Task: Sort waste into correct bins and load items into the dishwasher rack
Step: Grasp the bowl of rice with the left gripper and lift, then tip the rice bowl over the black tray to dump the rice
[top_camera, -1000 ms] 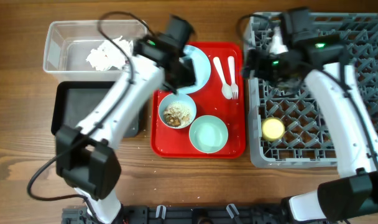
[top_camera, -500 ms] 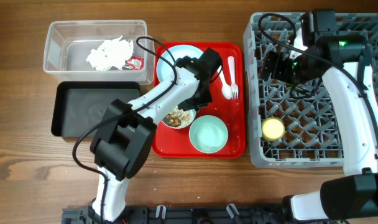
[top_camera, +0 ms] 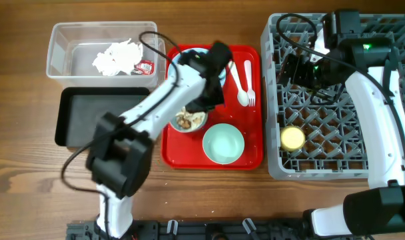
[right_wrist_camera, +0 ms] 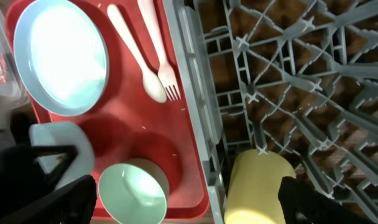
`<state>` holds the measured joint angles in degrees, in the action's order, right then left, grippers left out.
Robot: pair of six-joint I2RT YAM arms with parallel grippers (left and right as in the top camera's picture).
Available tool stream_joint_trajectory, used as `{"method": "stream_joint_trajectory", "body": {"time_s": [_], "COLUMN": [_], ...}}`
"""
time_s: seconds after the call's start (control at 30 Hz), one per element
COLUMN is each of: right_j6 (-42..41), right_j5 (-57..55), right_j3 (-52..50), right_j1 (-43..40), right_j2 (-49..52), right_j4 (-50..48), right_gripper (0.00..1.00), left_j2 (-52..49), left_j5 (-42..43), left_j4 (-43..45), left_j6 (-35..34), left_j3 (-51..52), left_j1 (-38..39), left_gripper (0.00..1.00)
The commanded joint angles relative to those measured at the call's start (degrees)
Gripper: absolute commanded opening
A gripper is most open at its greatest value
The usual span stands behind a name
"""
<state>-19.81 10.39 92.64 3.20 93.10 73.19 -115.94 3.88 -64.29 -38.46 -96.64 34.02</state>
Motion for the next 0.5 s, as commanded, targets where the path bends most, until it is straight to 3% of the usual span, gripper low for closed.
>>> {"method": "stream_joint_trajectory", "body": {"time_s": [0.0,0.1,0.23,0.33,0.47], "right_j6": [0.76,0.74,0.66,0.48,0.5], "right_j5": [-0.44,-0.35,0.0,0.02,0.13], "right_j3": [0.83,0.83,0.83,0.83,0.83], "right_j1": [0.13,0.15,0.15,0.15,0.15], "right_j2": [-1.44,-1.44,-1.44,-1.44,-1.44], "right_j4": [-0.52,-0.72,-1.01,-1.11,-0.87], "right_gripper": [0.96,0.95,0.96,0.96,0.95], "left_j2": [9.86,13.81,15.67,15.67,15.65], "left_j5": [11.63,14.36,22.84,36.2,46.49], "left_j4": [-3.74,-9.14,-15.96,-16.04,-14.32], "left_j6": [9.22,14.34,26.73,39.15,49.16], "left_j3": [-2.38,-2.38,-2.32,1.86,10.67], "left_j1": [-5.38,-11.65,-22.21,-31.85,-43.41], "left_gripper": [0.04,0.04,0.04,0.04,0.04]}}
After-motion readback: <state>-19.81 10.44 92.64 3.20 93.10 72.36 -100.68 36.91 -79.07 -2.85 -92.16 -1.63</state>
